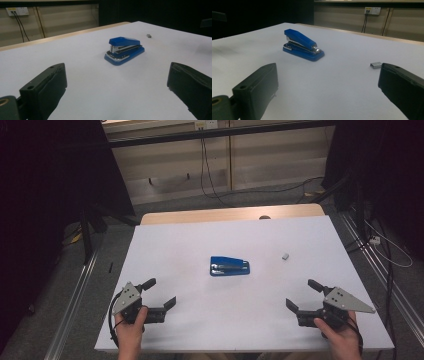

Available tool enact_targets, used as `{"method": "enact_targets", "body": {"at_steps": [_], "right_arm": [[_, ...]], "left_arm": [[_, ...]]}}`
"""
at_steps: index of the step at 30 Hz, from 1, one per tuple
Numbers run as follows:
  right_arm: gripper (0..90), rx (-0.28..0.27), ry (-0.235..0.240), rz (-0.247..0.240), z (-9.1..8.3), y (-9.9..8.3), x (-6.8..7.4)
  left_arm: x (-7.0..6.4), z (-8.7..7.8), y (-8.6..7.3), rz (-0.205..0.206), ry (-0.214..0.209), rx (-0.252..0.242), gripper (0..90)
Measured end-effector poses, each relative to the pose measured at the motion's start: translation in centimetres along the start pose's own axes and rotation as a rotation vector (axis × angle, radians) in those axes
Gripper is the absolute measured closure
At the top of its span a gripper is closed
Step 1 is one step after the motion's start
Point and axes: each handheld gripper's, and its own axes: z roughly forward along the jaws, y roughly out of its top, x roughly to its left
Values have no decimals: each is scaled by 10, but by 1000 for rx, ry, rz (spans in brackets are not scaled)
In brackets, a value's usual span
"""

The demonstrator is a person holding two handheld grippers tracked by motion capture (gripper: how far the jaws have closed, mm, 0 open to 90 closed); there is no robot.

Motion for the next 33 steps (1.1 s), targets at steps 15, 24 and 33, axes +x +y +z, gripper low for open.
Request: {"method": "enact_targets", "body": {"at_steps": [15,24,33], "right_arm": [[22,0,-8,8,3,2,-2],[30,7,-17,-23,12,11,-2],[32,43,-1,-29,34,18,5]], "left_arm": [[2,6,2,4,-9,2,27],[2,16,3,2,-17,24,28],[4,29,10,-16,-17,14,29]]}}
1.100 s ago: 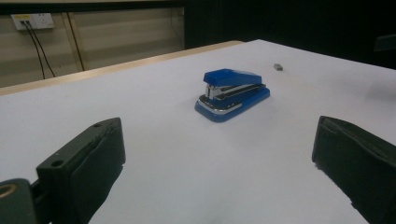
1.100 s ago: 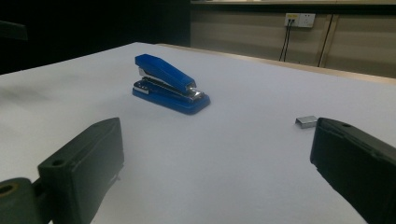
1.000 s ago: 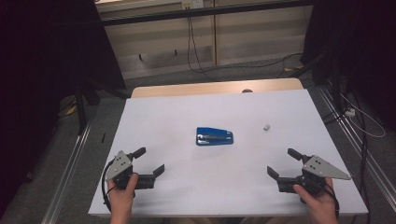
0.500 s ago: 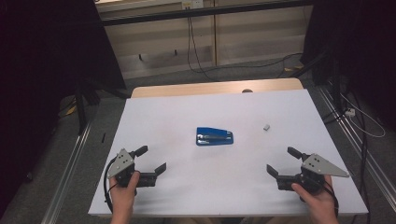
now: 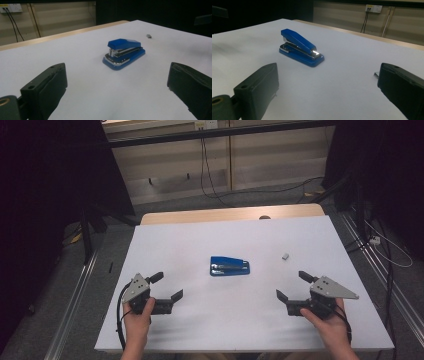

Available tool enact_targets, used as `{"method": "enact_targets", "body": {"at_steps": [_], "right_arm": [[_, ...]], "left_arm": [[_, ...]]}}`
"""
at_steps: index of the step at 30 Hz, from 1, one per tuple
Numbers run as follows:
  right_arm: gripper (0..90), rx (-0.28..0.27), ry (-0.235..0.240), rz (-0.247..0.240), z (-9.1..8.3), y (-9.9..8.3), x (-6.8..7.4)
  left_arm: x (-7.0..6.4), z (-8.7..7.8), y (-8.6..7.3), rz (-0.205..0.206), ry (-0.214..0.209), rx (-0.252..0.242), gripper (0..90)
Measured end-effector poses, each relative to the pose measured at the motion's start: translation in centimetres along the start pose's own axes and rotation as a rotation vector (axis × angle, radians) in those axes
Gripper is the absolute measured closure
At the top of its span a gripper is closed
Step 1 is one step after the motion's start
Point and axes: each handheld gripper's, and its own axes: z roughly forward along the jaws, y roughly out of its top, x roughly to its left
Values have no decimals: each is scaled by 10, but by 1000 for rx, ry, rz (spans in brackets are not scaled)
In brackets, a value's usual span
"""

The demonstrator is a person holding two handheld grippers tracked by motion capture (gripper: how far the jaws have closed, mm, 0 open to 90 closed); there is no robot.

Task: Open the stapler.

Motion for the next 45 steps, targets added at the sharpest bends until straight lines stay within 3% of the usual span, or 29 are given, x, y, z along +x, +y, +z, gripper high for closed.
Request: {"method": "enact_targets", "body": {"at_steps": [13,20,29,33,41,45], "right_arm": [[47,20,26,-16,35,13,8],[50,28,43,-6,50,14,12],[69,54,62,7,69,13,18],[68,50,71,28,75,15,17],[76,47,69,30,83,21,14],[106,60,91,17,89,23,17]], "left_arm": [[2,14,6,-3,-17,-1,29],[-1,30,10,14,-61,13,33],[-2,45,15,-11,-113,26,33],[-2,49,18,-22,-121,17,33],[2,60,21,-38,-113,15,31],[2,69,22,-36,-117,24,31]]}}
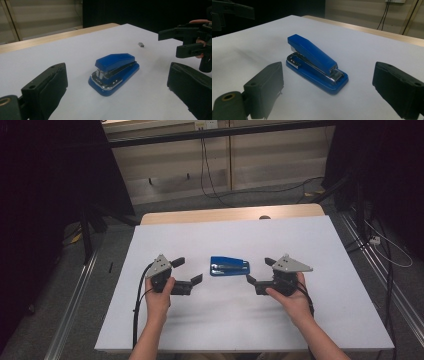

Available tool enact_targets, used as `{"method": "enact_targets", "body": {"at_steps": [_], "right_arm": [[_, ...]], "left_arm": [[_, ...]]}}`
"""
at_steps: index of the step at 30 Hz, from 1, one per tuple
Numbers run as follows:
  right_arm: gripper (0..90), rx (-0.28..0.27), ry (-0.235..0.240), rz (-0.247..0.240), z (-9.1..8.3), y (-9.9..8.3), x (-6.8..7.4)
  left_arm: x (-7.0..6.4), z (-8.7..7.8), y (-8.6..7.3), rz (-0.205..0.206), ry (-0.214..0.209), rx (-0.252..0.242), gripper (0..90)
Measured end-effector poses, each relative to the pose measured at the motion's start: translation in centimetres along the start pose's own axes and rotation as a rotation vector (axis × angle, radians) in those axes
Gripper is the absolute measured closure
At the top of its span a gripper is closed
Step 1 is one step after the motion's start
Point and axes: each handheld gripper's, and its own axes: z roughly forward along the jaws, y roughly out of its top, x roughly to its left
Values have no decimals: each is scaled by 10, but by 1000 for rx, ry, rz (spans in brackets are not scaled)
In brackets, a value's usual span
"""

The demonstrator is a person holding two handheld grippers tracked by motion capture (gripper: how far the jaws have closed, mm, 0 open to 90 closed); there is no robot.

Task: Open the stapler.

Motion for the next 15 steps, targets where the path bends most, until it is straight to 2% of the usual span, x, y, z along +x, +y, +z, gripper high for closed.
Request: {"method": "enact_targets", "body": {"at_steps": [3,6,9,10,15], "right_arm": [[117,2,12,8,4,1,1],[122,1,17,10,6,3,2],[120,8,17,0,10,4,4],[112,10,16,3,12,5,5],[94,10,13,-13,17,9,8]], "left_arm": [[1,5,0,-21,-3,-8,32],[2,7,3,-7,4,4,32],[2,12,5,-2,-6,0,31],[2,15,6,9,-6,13,32],[2,19,7,-4,-16,5,31]]}}
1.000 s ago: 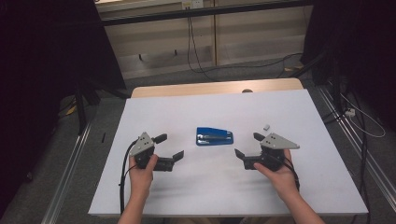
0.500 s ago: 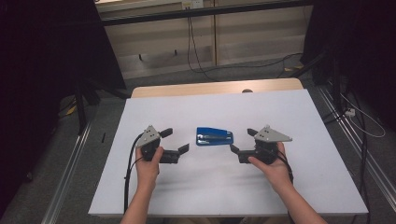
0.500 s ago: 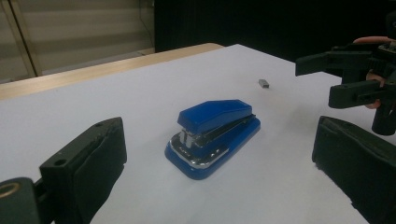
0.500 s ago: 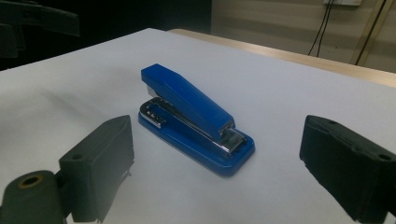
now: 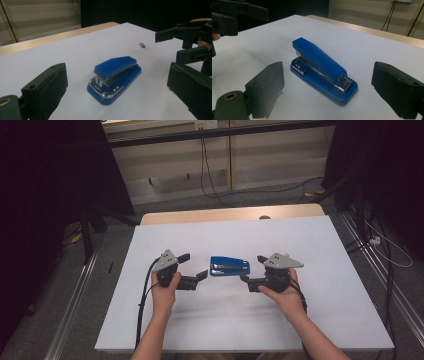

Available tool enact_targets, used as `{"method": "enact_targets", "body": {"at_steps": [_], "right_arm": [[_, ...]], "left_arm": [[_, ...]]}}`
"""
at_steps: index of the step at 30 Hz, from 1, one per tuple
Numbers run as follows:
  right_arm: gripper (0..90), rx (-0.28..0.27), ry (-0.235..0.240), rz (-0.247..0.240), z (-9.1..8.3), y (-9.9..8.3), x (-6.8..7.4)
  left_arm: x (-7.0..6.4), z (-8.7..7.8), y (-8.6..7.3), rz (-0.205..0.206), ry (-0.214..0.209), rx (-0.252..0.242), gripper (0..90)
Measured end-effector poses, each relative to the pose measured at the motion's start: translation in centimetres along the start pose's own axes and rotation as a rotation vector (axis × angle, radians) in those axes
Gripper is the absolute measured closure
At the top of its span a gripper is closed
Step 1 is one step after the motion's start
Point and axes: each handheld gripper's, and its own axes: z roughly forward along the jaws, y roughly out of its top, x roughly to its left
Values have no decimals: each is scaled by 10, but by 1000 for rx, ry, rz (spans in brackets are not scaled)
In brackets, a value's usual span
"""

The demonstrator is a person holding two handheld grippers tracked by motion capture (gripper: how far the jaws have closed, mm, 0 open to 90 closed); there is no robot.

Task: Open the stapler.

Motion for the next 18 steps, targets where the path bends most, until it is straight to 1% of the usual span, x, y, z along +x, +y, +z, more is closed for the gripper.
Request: {"method": "enact_targets", "body": {"at_steps": [3,4,5,6,8,10,11,12,14,15,16,17,18], "right_arm": [[90,5,-2,1,5,2,0],[83,12,1,10,8,3,0],[83,12,1,10,8,3,0],[126,21,2,11,11,3,-1],[174,25,15,24,14,3,-1],[210,28,15,32,16,4,0],[210,28,15,32,16,4,0],[294,26,27,28,18,6,0],[310,30,30,26,18,7,0],[384,31,41,22,20,9,1],[407,37,50,18,21,10,1],[407,37,50,18,21,10,1],[496,50,73,9,24,11,3]], "left_arm": [[0,1,3,12,3,11,32],[0,1,4,19,4,13,32],[0,2,4,14,-1,10,32],[0,3,4,12,-9,9,31],[1,6,5,8,-7,14,31],[2,7,5,6,-6,13,31],[3,8,5,6,-6,13,31],[4,10,5,5,-4,13,31],[7,11,5,-2,-2,11,31],[7,12,4,-10,2,8,32],[10,14,3,-13,4,13,31],[10,14,3,-13,4,13,31],[11,15,2,-13,3,17,31]]}}
